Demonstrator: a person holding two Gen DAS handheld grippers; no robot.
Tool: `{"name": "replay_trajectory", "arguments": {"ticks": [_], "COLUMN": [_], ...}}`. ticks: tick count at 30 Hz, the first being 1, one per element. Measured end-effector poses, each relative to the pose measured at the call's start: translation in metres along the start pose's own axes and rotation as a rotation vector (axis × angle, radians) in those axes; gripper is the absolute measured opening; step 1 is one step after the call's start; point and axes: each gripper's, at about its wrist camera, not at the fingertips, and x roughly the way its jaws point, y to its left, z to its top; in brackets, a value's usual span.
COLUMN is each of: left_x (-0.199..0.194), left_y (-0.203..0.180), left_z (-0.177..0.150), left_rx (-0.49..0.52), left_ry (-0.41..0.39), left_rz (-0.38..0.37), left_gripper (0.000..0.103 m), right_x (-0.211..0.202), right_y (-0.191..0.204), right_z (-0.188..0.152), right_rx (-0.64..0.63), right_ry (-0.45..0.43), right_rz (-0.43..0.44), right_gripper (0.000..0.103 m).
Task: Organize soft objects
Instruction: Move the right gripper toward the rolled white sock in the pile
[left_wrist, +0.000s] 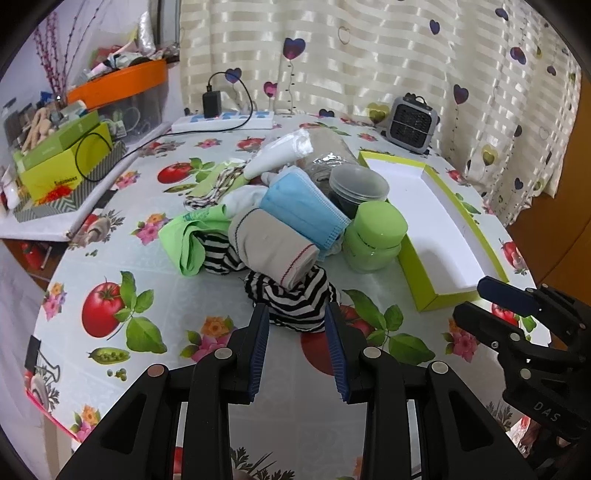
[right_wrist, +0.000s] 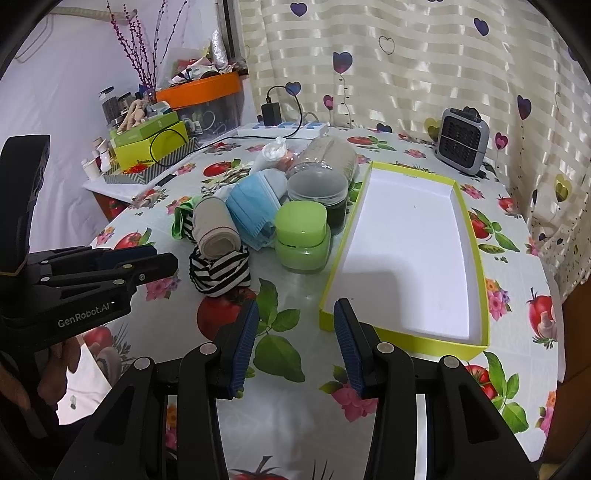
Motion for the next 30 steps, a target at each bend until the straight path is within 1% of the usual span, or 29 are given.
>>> {"name": "replay_trajectory", "arguments": {"ticks": [2,4,15,21,26,30], "left_x": [0.000,0.000,0.002,0.003,0.007,0.010], "left_y": [0.001,-0.001,-0.007,-0.007,-0.002,0.004], "left_z": [0.000,0.000,-0.003,-0.003,-0.003,-0.001], "left_rx": [-0.002,0.007,0.051,0.045,0.034,0.028], "left_ry": [0.001,-0.002,0.005,0.005,0.013,0.018], "left_rz": [-0.013,-0.006,-0.025,-0.017,-0.016,-0.015], "left_gripper": [0.030,0.030,0.030,0.030,0.030,0.030], "right_x": [-0.001,-0.001,0.001,0.006,0.009,0.011], "right_y": [0.000,0.000,0.004,0.007,0.007,0.009], "right_z": [0.000,0.000,0.000,0.001,0.002,0.002], "right_rx": [-0.003,-0.003,-0.023,-0.028,-0.025,-0.018], "right_ry": [-0.005,-0.005,0.002,0.009,0.014,0.013], "right_rz": [0.003,0.003,0.027,0.043,0.047,0.069], "right_gripper": [0.044,0.044,0.044,0.048,0.048,0.048]}}
